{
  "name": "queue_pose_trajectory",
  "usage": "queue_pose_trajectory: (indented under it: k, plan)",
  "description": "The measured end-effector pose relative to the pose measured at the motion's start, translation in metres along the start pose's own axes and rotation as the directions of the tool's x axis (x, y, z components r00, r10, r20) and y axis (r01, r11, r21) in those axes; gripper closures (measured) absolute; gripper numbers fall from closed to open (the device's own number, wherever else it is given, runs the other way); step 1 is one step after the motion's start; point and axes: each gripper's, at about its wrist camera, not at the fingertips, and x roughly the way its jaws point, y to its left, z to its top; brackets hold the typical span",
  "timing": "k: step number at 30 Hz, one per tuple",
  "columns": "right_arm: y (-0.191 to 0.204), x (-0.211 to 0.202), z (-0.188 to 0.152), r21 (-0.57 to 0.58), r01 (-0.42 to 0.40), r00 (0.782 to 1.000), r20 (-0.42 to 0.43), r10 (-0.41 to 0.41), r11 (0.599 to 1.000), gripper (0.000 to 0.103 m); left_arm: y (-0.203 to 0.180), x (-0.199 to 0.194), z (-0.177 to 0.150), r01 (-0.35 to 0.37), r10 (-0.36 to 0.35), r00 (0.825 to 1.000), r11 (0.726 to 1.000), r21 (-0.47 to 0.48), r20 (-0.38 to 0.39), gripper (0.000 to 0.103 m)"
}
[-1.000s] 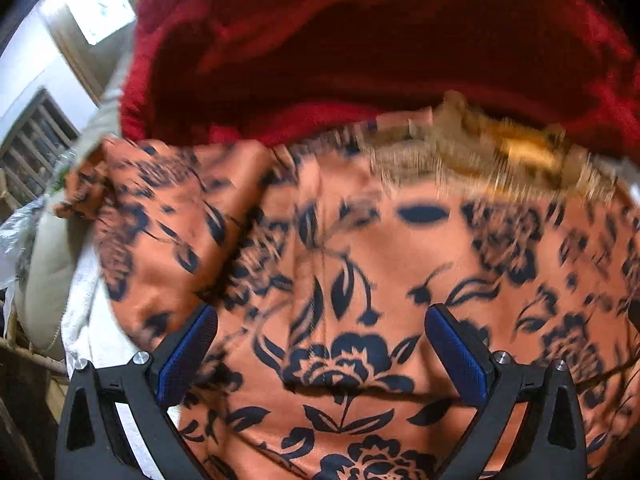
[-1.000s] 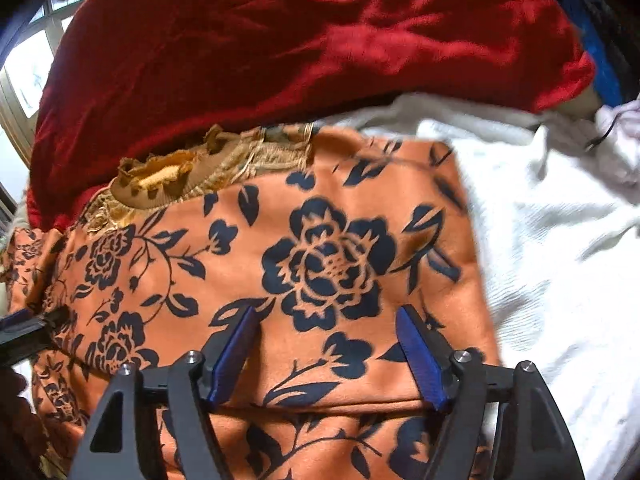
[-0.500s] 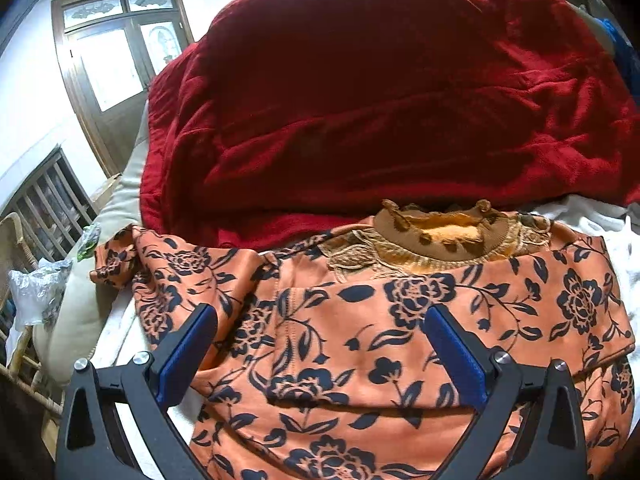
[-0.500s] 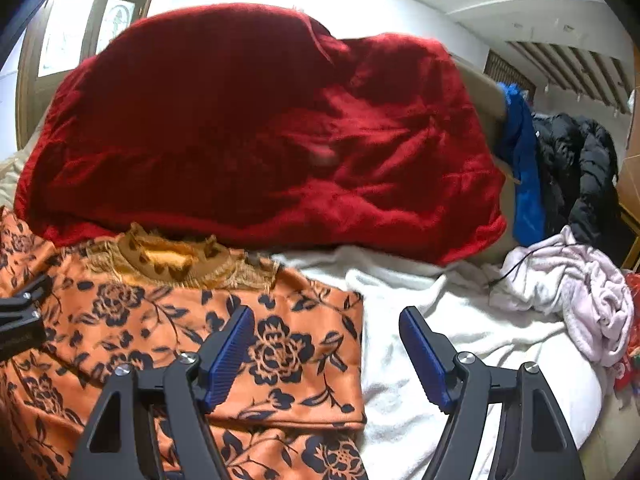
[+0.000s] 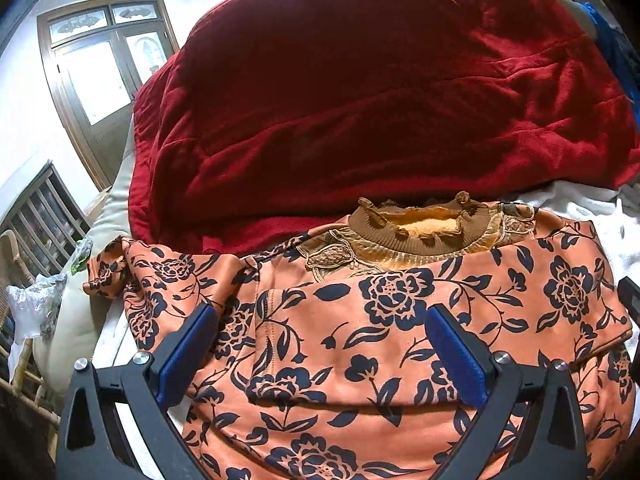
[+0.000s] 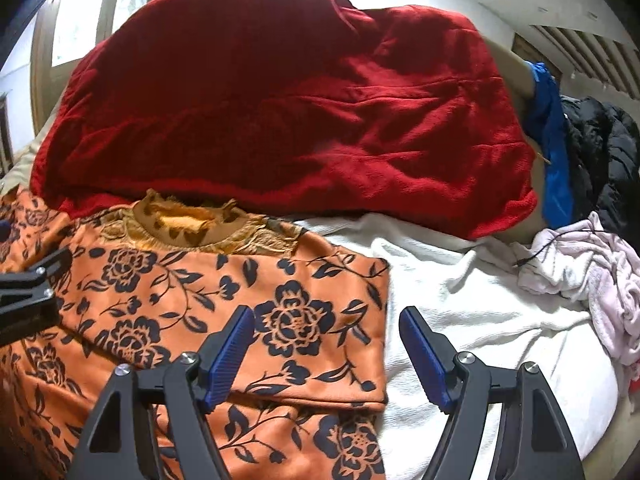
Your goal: Fold small clothes
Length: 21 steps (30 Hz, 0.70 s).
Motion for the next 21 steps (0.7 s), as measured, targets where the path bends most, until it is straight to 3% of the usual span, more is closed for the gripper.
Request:
queue_pose_trajectory:
  k: [11, 21]
  plan:
    - [0.021, 0.005, -0.002, -0.052, -0.016, 1.0, -0.003, 0.016, 0.999, 0.025, 0.002, 0.004, -0.001, -0.02, 0.02, 1.0, 1.0, 0.017, -0.001, 0.0]
    - [-0.005, 0.016, 0.001, 0.034, 0.036, 0.999, -0.023, -0.036, 0.999, 0.025, 0.0, 0.002, -0.004, -0.01, 0.01, 1.0, 1.0, 0.029, -0.001, 0.0]
